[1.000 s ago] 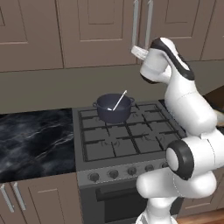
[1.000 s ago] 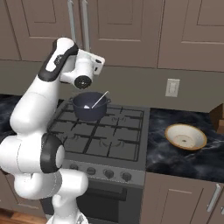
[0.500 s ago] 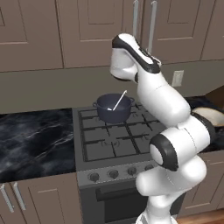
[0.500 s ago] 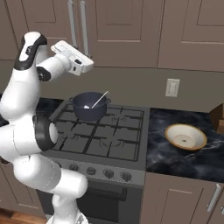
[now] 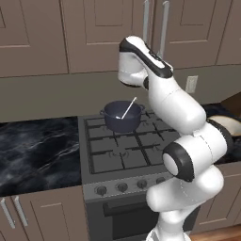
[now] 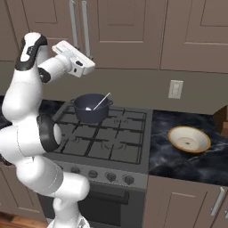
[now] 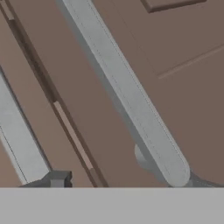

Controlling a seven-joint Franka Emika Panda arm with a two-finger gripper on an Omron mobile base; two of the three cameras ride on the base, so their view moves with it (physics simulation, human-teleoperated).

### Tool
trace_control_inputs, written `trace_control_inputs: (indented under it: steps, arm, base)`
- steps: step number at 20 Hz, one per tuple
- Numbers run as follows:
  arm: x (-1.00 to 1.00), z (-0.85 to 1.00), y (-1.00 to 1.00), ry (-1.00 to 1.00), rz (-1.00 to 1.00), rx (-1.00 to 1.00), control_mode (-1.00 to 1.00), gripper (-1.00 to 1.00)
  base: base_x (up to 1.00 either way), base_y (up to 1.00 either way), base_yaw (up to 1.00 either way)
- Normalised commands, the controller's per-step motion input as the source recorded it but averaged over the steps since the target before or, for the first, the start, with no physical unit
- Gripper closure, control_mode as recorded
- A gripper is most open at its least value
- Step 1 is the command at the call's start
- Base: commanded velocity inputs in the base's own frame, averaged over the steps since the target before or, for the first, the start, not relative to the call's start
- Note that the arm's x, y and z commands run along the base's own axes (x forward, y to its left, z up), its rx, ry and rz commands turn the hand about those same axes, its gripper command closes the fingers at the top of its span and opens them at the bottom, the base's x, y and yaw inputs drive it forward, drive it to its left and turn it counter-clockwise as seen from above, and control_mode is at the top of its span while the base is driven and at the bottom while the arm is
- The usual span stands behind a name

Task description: Open the cabinet and move the ladle to the pot. Then close the cabinet.

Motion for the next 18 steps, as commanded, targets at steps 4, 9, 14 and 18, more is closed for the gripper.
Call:
trace_control_inputs:
  steps: [4, 9, 14, 18]
  arm:
    - [1.00, 0.04, 0.00, 0.34, 0.26, 0.03, -1.00, -1.00]
    - [0.99, 0.00, -0.05, 0.39, 0.56, 0.08, -1.00, -1.00]
    - [0.94, 0.00, 0.00, 0.37, 0.67, 0.11, -1.00, -1.00]
    - [1.00, -0.07, 0.00, 0.31, 0.59, 0.12, -1.00, -1.00]
  base:
    - [0.00, 0.00, 0.00]
    - [0.00, 0.00, 0.00]
    - [0.00, 0.00, 0.00]
    - [0.00, 0.00, 0.00]
